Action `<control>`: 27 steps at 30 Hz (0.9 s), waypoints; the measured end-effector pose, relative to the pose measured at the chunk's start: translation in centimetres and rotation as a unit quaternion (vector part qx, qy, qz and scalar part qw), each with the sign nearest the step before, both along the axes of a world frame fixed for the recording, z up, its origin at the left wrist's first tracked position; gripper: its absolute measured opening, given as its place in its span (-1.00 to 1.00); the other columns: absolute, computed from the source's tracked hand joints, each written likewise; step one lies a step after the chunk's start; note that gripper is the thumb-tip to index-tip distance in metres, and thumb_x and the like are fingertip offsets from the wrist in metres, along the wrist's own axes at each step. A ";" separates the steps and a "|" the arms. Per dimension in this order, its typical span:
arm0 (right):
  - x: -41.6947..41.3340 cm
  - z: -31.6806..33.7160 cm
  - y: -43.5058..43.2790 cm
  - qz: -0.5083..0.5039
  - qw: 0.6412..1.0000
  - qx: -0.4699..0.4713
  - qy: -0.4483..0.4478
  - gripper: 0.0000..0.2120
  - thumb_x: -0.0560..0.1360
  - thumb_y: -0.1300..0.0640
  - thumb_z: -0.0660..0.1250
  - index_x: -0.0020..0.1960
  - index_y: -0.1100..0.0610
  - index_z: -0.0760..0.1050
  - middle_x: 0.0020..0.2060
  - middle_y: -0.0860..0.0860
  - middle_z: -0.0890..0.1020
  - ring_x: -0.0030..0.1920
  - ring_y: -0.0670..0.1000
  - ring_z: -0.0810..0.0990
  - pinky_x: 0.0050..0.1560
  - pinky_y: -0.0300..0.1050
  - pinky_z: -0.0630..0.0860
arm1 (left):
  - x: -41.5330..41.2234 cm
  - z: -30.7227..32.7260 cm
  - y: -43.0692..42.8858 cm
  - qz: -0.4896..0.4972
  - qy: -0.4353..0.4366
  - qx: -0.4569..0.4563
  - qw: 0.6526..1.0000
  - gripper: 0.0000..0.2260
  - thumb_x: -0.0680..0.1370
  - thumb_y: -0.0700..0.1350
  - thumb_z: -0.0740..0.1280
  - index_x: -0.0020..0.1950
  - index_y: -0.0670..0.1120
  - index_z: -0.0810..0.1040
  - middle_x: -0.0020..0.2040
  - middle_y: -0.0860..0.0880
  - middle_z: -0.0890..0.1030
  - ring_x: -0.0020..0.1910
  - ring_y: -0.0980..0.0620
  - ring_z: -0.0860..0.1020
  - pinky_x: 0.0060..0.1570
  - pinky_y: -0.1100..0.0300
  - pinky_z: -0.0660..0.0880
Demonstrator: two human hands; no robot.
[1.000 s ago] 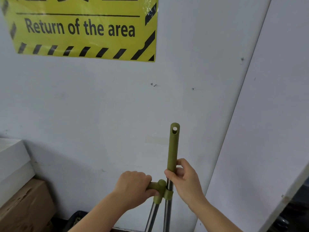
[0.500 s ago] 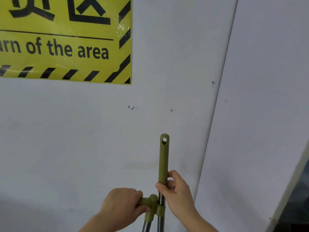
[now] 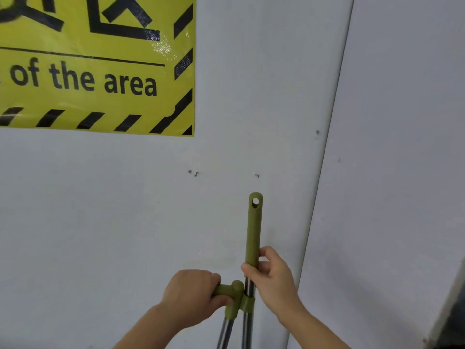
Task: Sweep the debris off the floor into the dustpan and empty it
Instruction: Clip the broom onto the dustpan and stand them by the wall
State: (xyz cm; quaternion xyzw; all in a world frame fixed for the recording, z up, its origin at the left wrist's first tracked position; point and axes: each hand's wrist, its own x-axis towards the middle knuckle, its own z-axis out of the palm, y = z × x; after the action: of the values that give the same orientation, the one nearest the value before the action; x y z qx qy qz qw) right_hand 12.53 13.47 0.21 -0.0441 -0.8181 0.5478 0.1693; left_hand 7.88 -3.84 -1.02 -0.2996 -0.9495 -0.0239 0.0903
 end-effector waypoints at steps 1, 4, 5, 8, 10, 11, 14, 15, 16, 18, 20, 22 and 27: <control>-0.4 0.2 0.1 -0.002 1.000 0.001 0.002 -0.84 0.48 0.06 0.42 -0.02 0.01 0.46 -0.27 -0.02 0.69 -0.24 0.01 0.65 -0.24 -0.30 0.54 | -0.5 0.2 0.1 -0.003 0.006 -0.001 1.000 -0.58 0.50 0.36 0.11 -0.24 0.02 0.36 -0.34 0.09 0.41 -0.31 0.04 0.43 -0.39 0.23 0.25; -1.3 0.6 0.5 -0.014 1.000 0.001 0.007 -0.85 0.48 0.05 0.41 -0.01 0.01 0.47 -0.27 0.00 0.69 -0.23 0.03 0.65 -0.20 -0.25 0.57 | -1.6 0.7 0.5 -0.007 0.020 -0.006 1.000 -0.57 0.50 0.35 0.11 -0.19 0.00 0.43 -0.36 0.09 0.39 -0.31 0.04 0.43 -0.42 0.26 0.19; -1.6 0.7 0.6 -0.017 1.000 -0.001 0.008 -0.85 0.48 0.05 0.41 -0.01 0.01 0.47 -0.26 0.00 0.69 -0.22 0.03 0.65 -0.18 -0.23 0.58 | -2.0 0.9 0.7 -0.008 0.022 -0.008 1.000 -0.57 0.50 0.35 0.12 -0.18 0.00 0.43 -0.36 0.10 0.39 -0.32 0.04 0.43 -0.42 0.26 0.20; -2.6 1.1 1.0 -0.024 1.000 -0.009 0.005 -0.83 0.49 0.05 0.41 0.01 0.00 0.46 -0.24 -0.02 0.69 -0.21 0.01 0.66 -0.13 -0.18 0.60 | -3.0 1.2 1.2 -0.013 0.027 -0.011 0.999 -0.58 0.50 0.35 0.13 -0.20 0.00 0.42 -0.37 0.09 0.38 -0.37 0.07 0.39 -0.41 0.25 0.22; -3.3 1.4 1.4 -0.026 1.000 -0.015 0.003 -0.82 0.49 0.04 0.41 0.03 0.01 0.46 -0.22 -0.03 0.69 -0.20 -0.02 0.66 -0.12 -0.19 0.59 | -3.7 1.6 1.5 -0.015 0.033 -0.009 0.999 -0.58 0.50 0.35 0.14 -0.20 0.01 0.40 -0.38 0.09 0.38 -0.41 0.12 0.34 -0.42 0.26 0.22; -3.6 1.5 1.6 -0.028 0.999 -0.017 0.003 -0.82 0.49 0.05 0.41 0.03 0.01 0.47 -0.21 -0.03 0.69 -0.21 -0.03 0.65 -0.11 -0.19 0.59 | -4.0 1.8 1.8 -0.016 0.035 -0.007 0.999 -0.59 0.50 0.35 0.15 -0.20 0.01 0.40 -0.38 0.09 0.38 -0.41 0.12 0.34 -0.42 0.25 0.22; -4.7 1.8 2.5 -0.026 0.999 -0.020 -0.001 -0.83 0.48 0.05 0.41 0.02 0.01 0.47 -0.21 -0.02 0.69 -0.22 -0.03 0.64 -0.05 -0.11 0.62 | -4.9 2.1 2.5 -0.018 0.030 -0.008 0.999 -0.61 0.49 0.34 0.16 -0.16 0.02 0.43 -0.33 0.10 0.45 -0.35 0.07 0.42 -0.38 0.23 0.27; -5.0 1.8 2.7 -0.022 1.000 -0.019 -0.005 -0.83 0.48 0.05 0.41 0.03 0.00 0.47 -0.21 -0.02 0.69 -0.21 -0.03 0.64 -0.03 -0.08 0.62 | -5.2 2.2 2.6 -0.018 0.030 -0.009 0.999 -0.62 0.50 0.33 0.16 -0.14 0.01 0.44 -0.31 0.09 0.47 -0.32 0.05 0.44 -0.37 0.21 0.28; -5.4 1.9 2.9 -0.018 1.000 -0.018 -0.008 -0.82 0.48 0.04 0.41 0.03 -0.01 0.46 -0.20 -0.03 0.69 -0.19 -0.02 0.65 0.00 -0.06 0.62 | -5.4 2.2 2.7 -0.019 0.033 -0.009 0.999 -0.63 0.50 0.31 0.16 -0.12 0.01 0.44 -0.29 0.09 0.48 -0.31 0.03 0.45 -0.37 0.20 0.27; -6.3 1.9 3.3 -0.011 1.000 -0.021 -0.011 -0.83 0.48 0.04 0.42 0.02 -0.02 0.46 -0.18 -0.03 0.69 -0.15 -0.01 0.66 0.03 -0.03 0.62 | -5.8 2.3 2.8 -0.021 0.035 -0.007 0.999 -0.66 0.51 0.27 0.15 -0.06 0.00 0.43 -0.31 0.10 0.44 -0.30 0.01 0.44 -0.41 0.22 0.22; -7.1 2.1 3.6 -0.005 1.000 -0.027 -0.013 -0.83 0.48 0.04 0.42 0.01 -0.03 0.46 -0.17 -0.04 0.69 -0.14 -0.01 0.66 0.04 -0.01 0.62 | -6.3 2.5 3.0 -0.018 0.031 0.002 0.999 -0.68 0.53 0.24 0.16 0.00 0.00 0.40 -0.35 0.11 0.37 -0.29 0.00 0.43 -0.43 0.25 0.18; -7.8 2.3 3.9 0.000 0.999 -0.030 -0.012 -0.83 0.48 0.04 0.42 0.00 -0.04 0.46 -0.17 -0.04 0.69 -0.13 -0.02 0.66 0.04 -0.01 0.63 | -6.7 2.8 3.3 -0.015 0.030 0.007 0.999 -0.68 0.54 0.23 0.17 0.03 0.00 0.38 -0.34 0.12 0.38 -0.28 -0.01 0.43 -0.43 0.26 0.17; -9.0 2.6 4.4 0.010 0.999 -0.030 -0.011 -0.83 0.48 0.04 0.41 0.02 -0.03 0.46 -0.15 -0.03 0.69 -0.12 -0.02 0.67 0.04 -0.01 0.63 | -7.8 3.0 3.7 -0.014 0.032 0.002 0.999 -0.69 0.55 0.23 0.16 0.02 -0.01 0.37 -0.31 0.11 0.41 -0.28 0.01 0.43 -0.41 0.22 0.20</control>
State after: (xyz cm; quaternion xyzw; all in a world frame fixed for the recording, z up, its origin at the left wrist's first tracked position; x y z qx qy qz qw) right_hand 3.49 17.83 2.77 -0.0469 -0.8034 0.5735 0.1531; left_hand 0.07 -0.15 1.98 -0.3133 -0.9418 -0.0172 0.1208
